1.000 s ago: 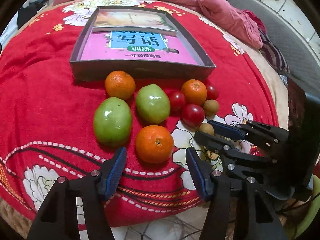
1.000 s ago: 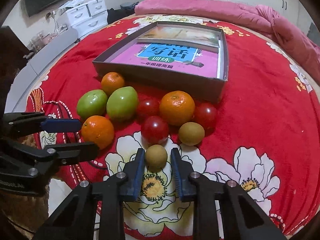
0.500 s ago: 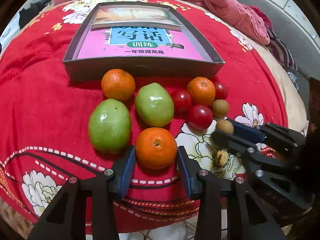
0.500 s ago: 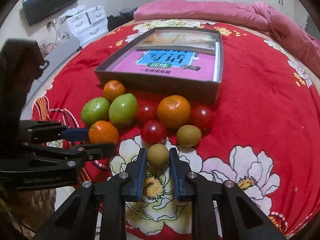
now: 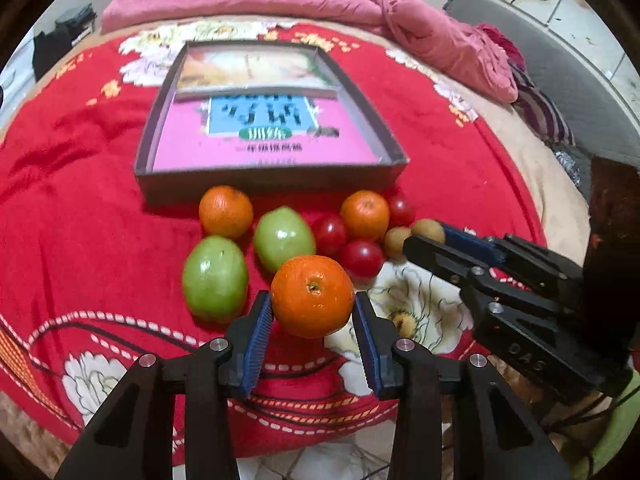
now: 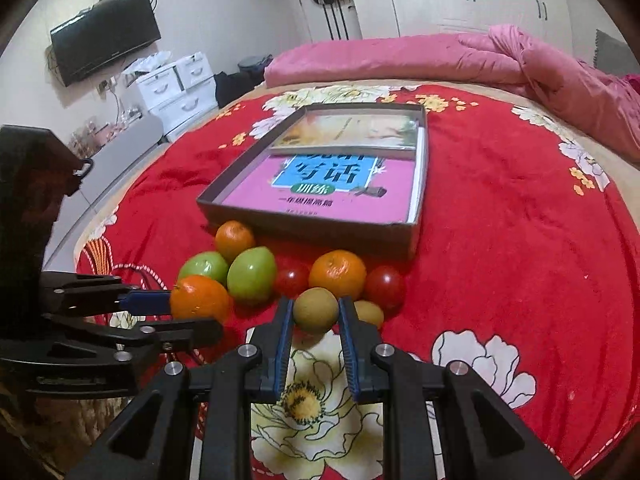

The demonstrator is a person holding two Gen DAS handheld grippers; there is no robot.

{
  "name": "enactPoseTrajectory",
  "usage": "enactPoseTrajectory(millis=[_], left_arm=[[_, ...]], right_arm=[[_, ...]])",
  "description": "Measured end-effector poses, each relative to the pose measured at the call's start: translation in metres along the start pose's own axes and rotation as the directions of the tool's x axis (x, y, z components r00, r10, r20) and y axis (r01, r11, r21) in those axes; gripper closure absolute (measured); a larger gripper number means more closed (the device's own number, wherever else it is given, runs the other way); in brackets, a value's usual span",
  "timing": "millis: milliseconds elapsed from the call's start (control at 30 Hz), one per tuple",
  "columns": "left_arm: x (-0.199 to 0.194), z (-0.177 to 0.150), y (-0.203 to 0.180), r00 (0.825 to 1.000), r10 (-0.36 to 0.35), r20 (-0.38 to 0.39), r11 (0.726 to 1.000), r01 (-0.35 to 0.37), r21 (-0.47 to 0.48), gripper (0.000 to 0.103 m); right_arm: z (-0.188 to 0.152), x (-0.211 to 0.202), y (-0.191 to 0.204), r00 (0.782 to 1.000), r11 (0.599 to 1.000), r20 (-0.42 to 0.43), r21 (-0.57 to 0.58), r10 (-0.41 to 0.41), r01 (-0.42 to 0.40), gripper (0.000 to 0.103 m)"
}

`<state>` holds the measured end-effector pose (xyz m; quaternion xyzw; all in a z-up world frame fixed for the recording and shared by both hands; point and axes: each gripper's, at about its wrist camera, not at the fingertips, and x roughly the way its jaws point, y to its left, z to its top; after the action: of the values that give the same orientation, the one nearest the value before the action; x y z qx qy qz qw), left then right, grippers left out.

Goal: Organize fruits
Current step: 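Lift and carry the orange and brown fruit over the grey tray with both tools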

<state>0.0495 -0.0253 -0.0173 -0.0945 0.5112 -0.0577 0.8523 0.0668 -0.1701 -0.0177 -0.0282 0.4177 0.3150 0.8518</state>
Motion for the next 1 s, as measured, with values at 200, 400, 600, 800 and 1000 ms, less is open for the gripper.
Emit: enactPoseTrajectory(millis=[200, 400, 600, 800, 1000], left_arm=[[-0.006, 0.016, 0.002, 0.999, 0.003, 0.032, 1.0, -0.002, -0.009, 0.061], [-0.006, 0.028, 0.009, 0.998, 0.036, 0.05, 0.999, -0.035, -0.025, 0.061], [-0.001, 0.039, 0.02, 0.996, 0.067, 0.056, 0.997, -0.064, -0.05, 0.061], [0.006, 0.052, 0.031, 0.994, 0.097, 0.058, 0.993, -0.093, -0.073, 0.061], [0.012, 0.061, 0.037, 0.991, 0.115, 0.063, 0.99, -0.109, -0.09, 0.061]], right_arm=[[0.006, 0.0, -0.003, 1.0, 1.0, 0.021, 0.014, -0.007, 0.007, 0.08], [0.018, -0.001, -0.007, 0.999, 1.0, 0.052, 0.016, -0.013, 0.012, 0.08], [0.034, 0.0, -0.013, 0.995, 0.999, 0.092, 0.031, -0.028, 0.025, 0.08], [0.051, 0.007, -0.012, 0.993, 0.999, 0.117, 0.013, -0.034, 0.033, 0.08], [0.061, 0.016, -0.01, 0.992, 0.999, 0.117, 0.002, -0.042, 0.042, 0.08]])
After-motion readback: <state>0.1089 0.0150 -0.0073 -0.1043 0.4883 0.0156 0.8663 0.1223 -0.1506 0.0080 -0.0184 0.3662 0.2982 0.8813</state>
